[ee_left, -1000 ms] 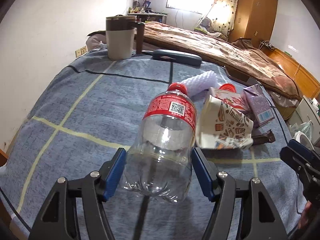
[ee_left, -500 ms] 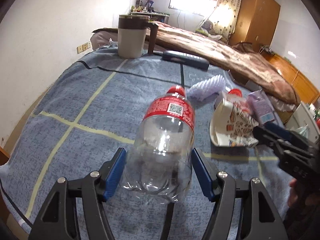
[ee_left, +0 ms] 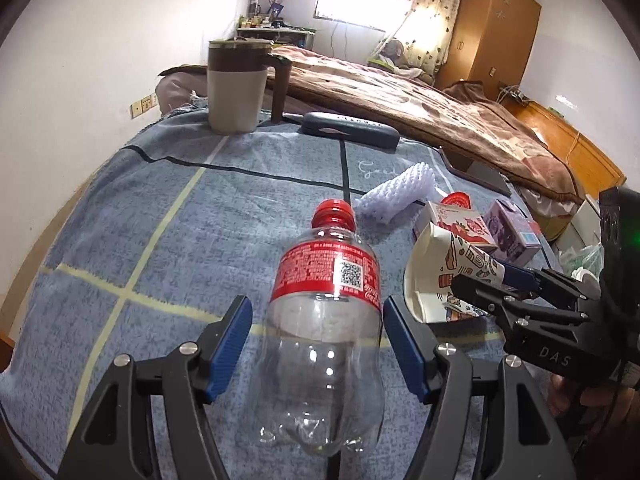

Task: Collect trash
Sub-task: 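Grasp the red-label plastic bottle with the left tool while the right tool grasps the patterned paper cup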

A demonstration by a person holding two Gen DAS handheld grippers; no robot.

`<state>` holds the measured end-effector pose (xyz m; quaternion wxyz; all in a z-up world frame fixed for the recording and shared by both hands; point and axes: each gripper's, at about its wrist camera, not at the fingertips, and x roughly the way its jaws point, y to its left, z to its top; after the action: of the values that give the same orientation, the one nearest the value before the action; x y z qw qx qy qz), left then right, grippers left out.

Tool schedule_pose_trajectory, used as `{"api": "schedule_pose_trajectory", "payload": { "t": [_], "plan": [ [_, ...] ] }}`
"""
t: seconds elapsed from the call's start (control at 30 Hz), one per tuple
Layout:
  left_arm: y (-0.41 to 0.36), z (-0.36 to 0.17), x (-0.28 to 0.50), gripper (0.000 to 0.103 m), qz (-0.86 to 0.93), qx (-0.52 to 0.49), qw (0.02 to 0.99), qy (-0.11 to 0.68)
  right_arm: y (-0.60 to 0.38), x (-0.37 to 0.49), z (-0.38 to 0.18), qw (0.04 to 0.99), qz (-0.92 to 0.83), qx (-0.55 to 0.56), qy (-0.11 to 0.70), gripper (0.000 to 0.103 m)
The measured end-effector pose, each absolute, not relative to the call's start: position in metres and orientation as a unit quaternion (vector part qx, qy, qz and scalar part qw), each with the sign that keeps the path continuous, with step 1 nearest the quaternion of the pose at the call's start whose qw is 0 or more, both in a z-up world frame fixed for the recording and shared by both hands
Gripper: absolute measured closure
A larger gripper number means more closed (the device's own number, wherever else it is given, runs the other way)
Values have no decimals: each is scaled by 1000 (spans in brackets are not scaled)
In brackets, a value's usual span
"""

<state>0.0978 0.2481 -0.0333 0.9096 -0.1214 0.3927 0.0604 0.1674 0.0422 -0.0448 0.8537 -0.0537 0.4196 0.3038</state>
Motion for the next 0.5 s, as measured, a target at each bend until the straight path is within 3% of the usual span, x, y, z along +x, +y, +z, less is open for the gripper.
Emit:
{"api": "schedule_pose_trajectory", "payload": {
  "t": [0.03, 0.1, 0.17, 0.33, 0.5],
  "plan": [
    [249, -34, 99, 33, 57, -125, 909, 394, 42, 168, -46, 853, 303, -50, 421, 44],
    [251, -36, 100, 33, 54, -137, 908, 393, 42, 169, -47, 852, 302, -41, 425, 56],
    [252, -37, 101, 33, 51, -141, 908, 392, 43, 169, -49, 850, 303, -40, 430, 61],
    [249, -37, 101, 39, 54, -135, 910, 388, 42, 167, -49, 852, 303, -39, 426, 70],
    [248, -37, 101, 39, 57, -134, 910, 388, 39, 163, -46, 857, 299, -36, 418, 71]
  ]
}}
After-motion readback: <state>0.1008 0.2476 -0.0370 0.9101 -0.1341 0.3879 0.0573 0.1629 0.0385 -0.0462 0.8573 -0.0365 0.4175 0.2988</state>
